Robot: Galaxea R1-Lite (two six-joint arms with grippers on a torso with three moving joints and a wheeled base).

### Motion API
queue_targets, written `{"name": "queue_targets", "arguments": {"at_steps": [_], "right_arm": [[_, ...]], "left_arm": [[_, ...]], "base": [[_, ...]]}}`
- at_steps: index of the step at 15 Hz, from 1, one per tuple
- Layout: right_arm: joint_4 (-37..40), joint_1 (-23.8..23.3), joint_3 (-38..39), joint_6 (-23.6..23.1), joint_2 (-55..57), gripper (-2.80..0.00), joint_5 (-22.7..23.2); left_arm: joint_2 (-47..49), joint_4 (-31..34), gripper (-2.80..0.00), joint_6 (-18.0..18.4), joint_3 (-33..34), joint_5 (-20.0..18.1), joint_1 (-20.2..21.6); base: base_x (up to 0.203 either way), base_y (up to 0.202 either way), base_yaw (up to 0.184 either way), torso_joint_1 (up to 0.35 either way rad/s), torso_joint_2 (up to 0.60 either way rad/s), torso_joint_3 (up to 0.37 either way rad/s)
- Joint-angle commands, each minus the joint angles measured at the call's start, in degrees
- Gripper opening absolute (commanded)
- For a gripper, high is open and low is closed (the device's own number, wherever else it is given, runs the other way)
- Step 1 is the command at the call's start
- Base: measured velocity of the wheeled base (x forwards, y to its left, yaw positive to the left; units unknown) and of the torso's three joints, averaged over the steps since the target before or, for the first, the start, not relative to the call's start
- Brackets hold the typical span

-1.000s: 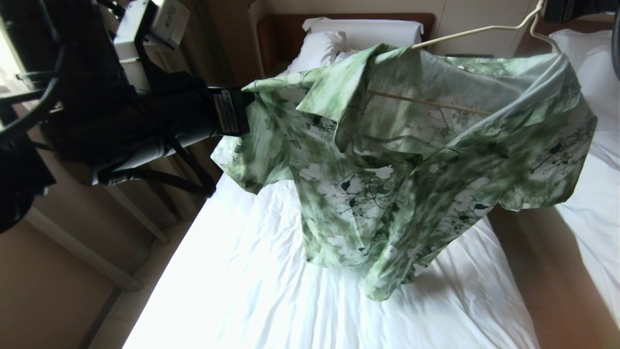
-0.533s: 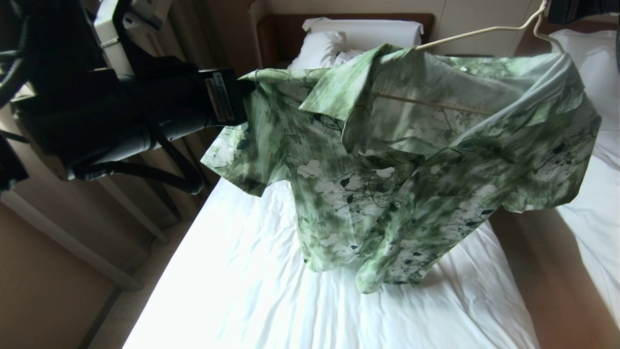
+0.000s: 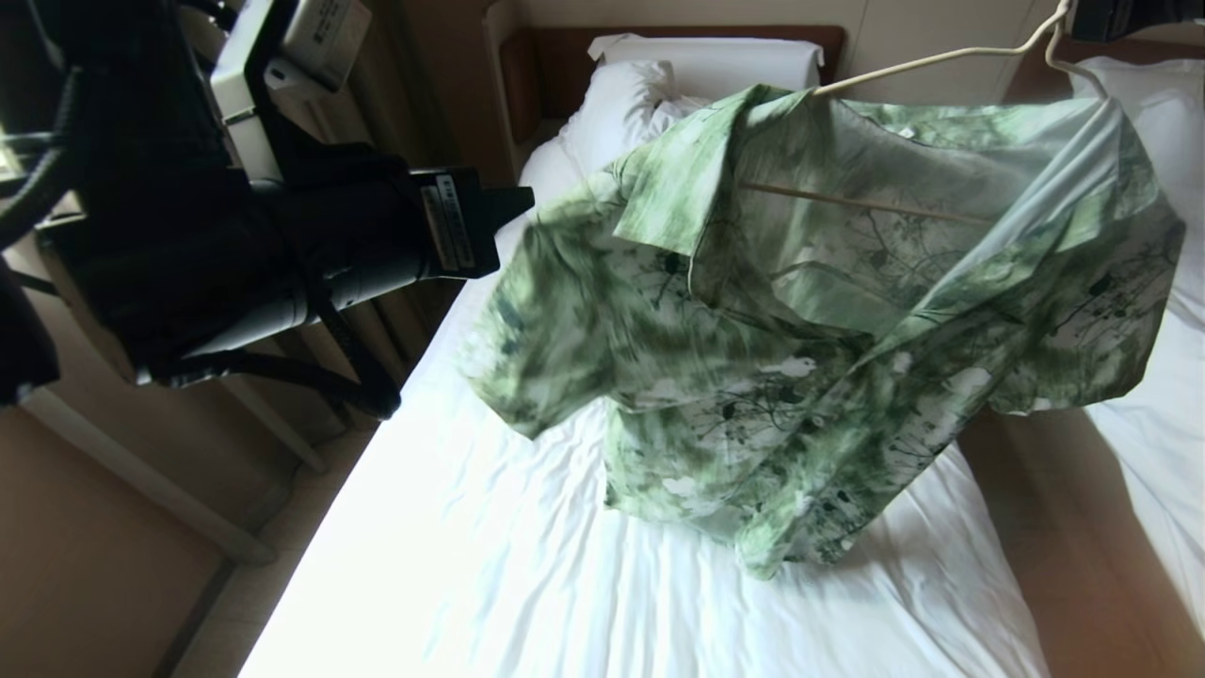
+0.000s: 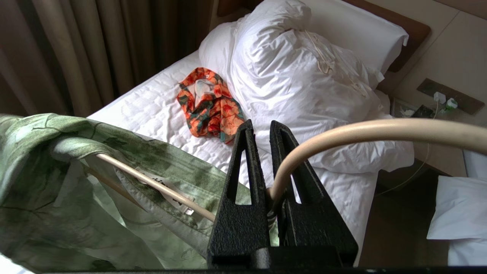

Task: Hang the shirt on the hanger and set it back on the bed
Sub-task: Take the clothes hanger out of the clothes

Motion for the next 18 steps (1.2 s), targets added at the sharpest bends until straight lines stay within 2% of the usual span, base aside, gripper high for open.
{"name": "queue_targets", "arguments": {"at_steps": [1,3,6,7,12,14,15,18], "right_arm": [[-0.1,0.0,-0.1,-0.1,0.0,-2.8,0.0],[-0.1,0.1,-0.3,-0.1,0.0,-2.8,0.0],[-0.3,0.2,-0.6,-0.9,0.2,-2.8,-0.1],[-0.3,0.4,-0.7,-1.6,0.2,-2.8,-0.3],[-4.8,0.5,-1.4,-1.4,0.6,-2.8,-1.1],[-7.9,0.5,-2.0,-1.4,1.5,-2.8,-4.0],[-8.9,0.5,-2.2,-1.3,1.7,-2.8,-5.3],[-12.8,0.8,-2.7,0.5,2.0,-2.8,-5.4]], "left_arm": [[-0.7,1.0,0.0,0.1,0.8,-0.1,-0.4],[-2.7,4.0,0.0,0.2,2.2,-1.7,-0.3],[-6.6,4.7,0.0,0.1,5.6,-2.4,1.8],[-8.0,4.6,-2.8,0.0,7.4,-2.5,3.1],[-18.4,4.6,-2.8,-0.7,18.2,-2.6,7.8],[-21.5,4.7,-2.8,-1.0,21.2,-1.8,8.7],[-23.2,4.7,-2.8,-1.5,23.2,-1.2,9.1],[-28.5,4.7,-2.8,-3.6,27.5,-0.1,10.6]], "base": [[0.0,0.0,0.0,0.0,0.0,0.0],[0.0,0.0,0.0,0.0,0.0,0.0],[0.0,0.0,0.0,0.0,0.0,0.0],[0.0,0.0,0.0,0.0,0.0,0.0],[0.0,0.0,0.0,0.0,0.0,0.0],[0.0,0.0,0.0,0.0,0.0,0.0],[0.0,0.0,0.0,0.0,0.0,0.0],[0.0,0.0,0.0,0.0,0.0,0.0]]}}
